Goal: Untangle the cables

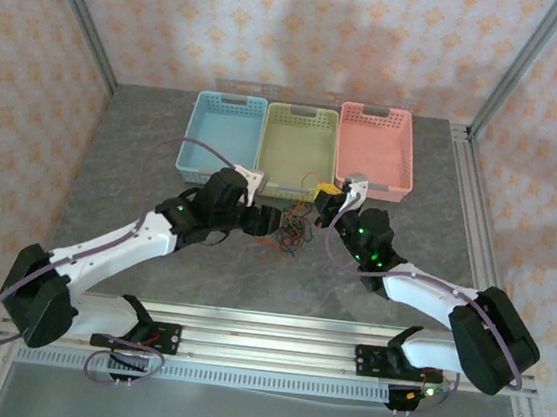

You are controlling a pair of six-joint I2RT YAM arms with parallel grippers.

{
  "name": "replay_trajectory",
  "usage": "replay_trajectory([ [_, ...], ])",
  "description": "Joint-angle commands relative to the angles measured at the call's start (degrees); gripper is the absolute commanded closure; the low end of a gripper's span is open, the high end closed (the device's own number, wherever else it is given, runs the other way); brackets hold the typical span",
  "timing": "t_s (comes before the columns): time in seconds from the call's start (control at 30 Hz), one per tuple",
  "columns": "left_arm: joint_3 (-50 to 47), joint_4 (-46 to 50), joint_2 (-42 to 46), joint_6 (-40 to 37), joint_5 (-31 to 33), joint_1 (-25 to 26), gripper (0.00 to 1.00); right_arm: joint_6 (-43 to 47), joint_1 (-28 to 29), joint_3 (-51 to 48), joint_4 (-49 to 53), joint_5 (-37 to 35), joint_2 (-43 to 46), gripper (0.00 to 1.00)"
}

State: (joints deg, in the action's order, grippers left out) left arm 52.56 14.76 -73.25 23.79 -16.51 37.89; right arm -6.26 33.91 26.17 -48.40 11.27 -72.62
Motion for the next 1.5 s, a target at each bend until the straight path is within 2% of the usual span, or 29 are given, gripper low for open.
replay_trajectory([
  [0.0, 3.9, 4.4, -5.2, -1.7, -2.6, 0.5, 0.36, -2.1, -0.7, -1.0, -0.1, -1.2, -0.4, 1.00],
  [0.2, 11.1, 9.2, -14.0, -1.1, -3.0, 2.6, 0.39, -2.6, -0.8, -1.0, 0.5, -0.8, 0.1, 1.00],
  [0.33, 15.8, 12.6, -18.9, -2.4, -1.0, 5.1, 0.43, -2.9, -0.9, -1.3, 1.2, -0.7, 1.2, 1.00],
  [0.5, 20.4, 15.8, -25.1, -2.5, -0.9, 5.8, 0.52, -2.7, -1.0, -1.5, 1.6, -0.7, 2.2, 1.00],
  [0.67, 21.1, 16.4, -26.8, -2.6, 0.9, 6.3, 0.54, -2.7, -1.1, -1.3, 2.7, -0.5, 2.4, 1.00],
  [0.8, 21.4, 17.1, -27.0, -2.9, 2.3, 6.6, 0.61, -2.5, -1.1, -1.2, 2.8, -0.5, 2.3, 1.00],
  [0.87, 21.7, 17.5, -27.2, -3.2, 3.3, 6.7, 0.67, -2.5, -1.1, -1.2, 2.7, -0.3, 2.0, 1.00],
  [1.1, 21.9, 19.1, -27.3, -4.5, 5.7, 6.9, 0.96, -2.4, -1.1, -1.2, 2.6, -0.6, 1.7, 1.00],
  [1.17, 21.5, 19.4, -26.7, -4.9, 6.6, 6.9, 1.00, -2.3, -1.1, -1.3, 2.6, -1.2, 1.9, 1.00],
  [1.23, 20.7, 19.6, -25.7, -5.1, 7.5, 6.9, 1.00, -2.1, -1.1, -1.5, 3.1, -3.1, 2.4, 1.00],
  [1.4, 17.8, 19.5, -22.4, -5.0, 10.6, 6.9, 1.00, -3.5, -1.3, -1.8, 9.0, -16.4, 4.5, 1.00],
  [1.47, 17.3, 20.0, -21.6, -4.9, 12.2, 6.9, 1.00, -3.8, -1.6, -1.8, 10.5, -19.7, 6.8, 1.00],
])
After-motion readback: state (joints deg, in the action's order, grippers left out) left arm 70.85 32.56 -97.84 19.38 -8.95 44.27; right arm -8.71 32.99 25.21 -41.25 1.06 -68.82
